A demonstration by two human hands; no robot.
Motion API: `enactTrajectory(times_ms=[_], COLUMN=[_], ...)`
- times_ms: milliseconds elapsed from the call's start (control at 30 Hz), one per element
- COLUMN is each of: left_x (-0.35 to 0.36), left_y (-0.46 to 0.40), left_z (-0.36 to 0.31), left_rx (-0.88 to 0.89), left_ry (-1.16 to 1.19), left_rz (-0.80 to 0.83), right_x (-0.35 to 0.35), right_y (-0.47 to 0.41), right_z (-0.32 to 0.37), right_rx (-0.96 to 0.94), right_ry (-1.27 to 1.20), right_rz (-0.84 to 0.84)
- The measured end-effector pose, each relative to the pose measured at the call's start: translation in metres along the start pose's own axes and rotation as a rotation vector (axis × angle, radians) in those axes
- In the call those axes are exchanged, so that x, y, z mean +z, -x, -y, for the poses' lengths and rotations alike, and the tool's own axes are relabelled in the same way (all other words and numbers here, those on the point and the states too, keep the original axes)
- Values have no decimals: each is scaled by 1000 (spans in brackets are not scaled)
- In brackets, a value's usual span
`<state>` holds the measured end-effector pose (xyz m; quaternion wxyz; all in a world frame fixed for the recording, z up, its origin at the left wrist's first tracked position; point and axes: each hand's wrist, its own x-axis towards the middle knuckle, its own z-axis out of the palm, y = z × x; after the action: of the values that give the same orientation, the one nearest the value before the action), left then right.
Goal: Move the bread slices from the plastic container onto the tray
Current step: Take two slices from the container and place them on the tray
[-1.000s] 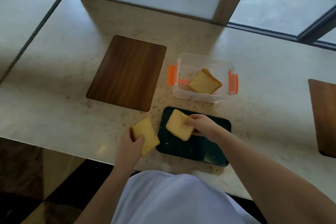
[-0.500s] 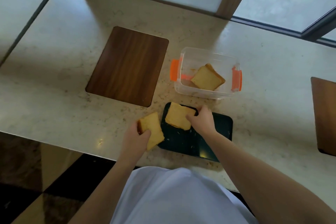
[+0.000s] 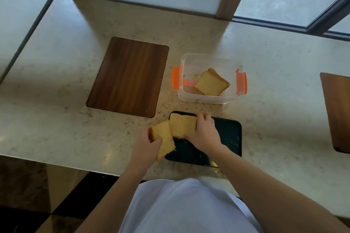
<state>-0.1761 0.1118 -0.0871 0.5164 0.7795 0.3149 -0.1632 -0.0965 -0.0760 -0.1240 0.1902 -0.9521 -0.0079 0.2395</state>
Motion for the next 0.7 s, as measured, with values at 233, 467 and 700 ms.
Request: enactTrajectory(times_ms=[233,467,700], left_x=[3,3,16], left_y=[2,0,-8], left_z=[3,4,-2], left_rx=[22,-3,-192], left_ry=[-1,20,516], left_rz=[7,8,72], right_x=[-2,-8,-10], right_y=[-12,-10,38], right_z=[8,14,6], right_rx=[-194,-164,180], right_ry=[348,285,-663], right_rz=[47,46,108])
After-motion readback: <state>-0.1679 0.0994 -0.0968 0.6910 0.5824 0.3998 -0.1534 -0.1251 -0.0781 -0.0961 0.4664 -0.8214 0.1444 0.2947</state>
